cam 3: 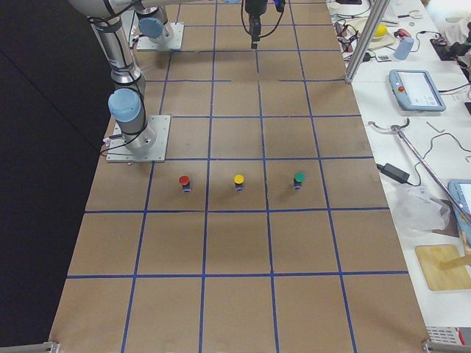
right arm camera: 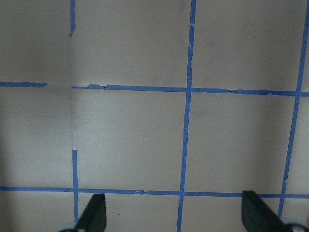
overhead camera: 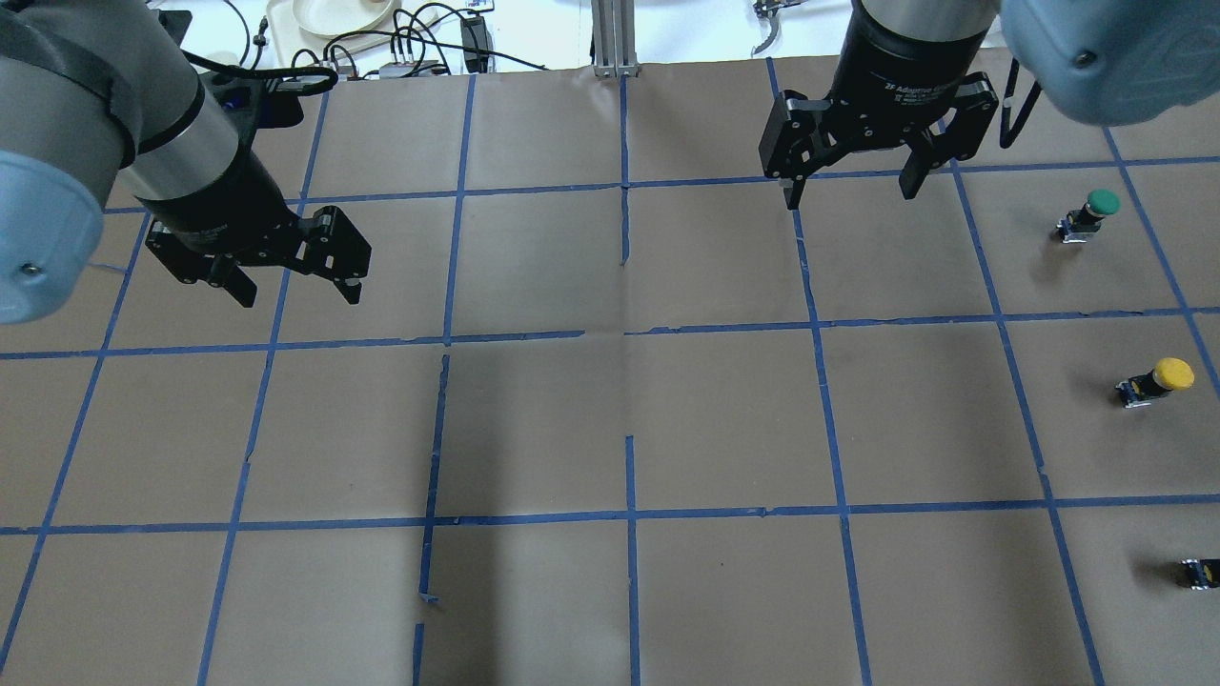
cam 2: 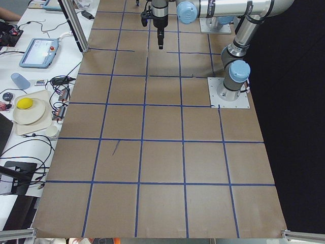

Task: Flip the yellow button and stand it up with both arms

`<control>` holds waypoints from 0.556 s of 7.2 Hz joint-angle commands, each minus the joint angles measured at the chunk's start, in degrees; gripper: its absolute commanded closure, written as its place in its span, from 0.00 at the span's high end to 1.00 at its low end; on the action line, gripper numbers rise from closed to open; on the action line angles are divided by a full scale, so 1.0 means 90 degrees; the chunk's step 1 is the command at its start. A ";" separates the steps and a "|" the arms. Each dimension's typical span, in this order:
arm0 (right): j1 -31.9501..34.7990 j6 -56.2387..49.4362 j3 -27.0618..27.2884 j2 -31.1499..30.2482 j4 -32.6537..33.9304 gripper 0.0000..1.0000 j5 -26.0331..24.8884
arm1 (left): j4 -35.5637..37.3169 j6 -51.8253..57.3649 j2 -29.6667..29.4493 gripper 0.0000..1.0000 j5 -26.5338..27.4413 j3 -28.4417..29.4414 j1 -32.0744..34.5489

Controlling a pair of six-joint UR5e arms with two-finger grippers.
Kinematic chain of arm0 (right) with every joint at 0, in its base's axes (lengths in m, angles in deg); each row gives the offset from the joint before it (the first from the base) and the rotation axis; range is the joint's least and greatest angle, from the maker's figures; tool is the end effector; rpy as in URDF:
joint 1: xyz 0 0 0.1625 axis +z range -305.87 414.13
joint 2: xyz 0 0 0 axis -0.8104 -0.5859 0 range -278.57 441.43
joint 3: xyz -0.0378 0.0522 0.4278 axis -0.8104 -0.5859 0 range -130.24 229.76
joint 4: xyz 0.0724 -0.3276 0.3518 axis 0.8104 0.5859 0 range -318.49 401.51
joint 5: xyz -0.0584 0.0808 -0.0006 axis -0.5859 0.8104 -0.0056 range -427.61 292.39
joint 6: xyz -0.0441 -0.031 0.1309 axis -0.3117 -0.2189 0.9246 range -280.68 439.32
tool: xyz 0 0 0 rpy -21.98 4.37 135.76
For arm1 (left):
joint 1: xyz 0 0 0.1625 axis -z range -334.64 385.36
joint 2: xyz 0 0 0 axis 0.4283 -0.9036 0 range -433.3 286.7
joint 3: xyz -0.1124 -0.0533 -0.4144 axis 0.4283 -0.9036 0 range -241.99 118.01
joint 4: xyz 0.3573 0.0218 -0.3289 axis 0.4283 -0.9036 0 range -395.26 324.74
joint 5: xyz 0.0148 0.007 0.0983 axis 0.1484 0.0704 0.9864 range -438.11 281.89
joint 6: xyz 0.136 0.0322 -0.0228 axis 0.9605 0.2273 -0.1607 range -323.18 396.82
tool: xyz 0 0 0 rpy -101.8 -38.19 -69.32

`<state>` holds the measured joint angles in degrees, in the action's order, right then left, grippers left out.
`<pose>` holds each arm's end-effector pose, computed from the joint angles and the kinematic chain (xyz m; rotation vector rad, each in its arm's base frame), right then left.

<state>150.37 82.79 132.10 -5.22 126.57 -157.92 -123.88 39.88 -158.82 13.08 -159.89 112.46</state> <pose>0.1958 -0.5717 0.4869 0.0757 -3.1343 -0.0164 -0.1036 -0.5333 0.4209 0.0049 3.1220 0.0572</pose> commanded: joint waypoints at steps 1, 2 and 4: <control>0.0000 0.0034 0.0011 0.0106 0.0302 1.00 0.0024 | 0.0052 -0.0008 -0.0019 1.00 -0.0083 -0.0001 -0.0010; 0.0010 0.0034 0.0011 0.0107 0.0314 1.00 0.0034 | 0.0033 -0.0008 -0.0019 1.00 -0.0035 -0.0001 -0.0010; 0.0010 0.0024 0.0011 0.0078 0.0324 1.00 0.0024 | 0.0042 -0.0008 -0.0019 1.00 -0.0016 -0.0001 -0.0010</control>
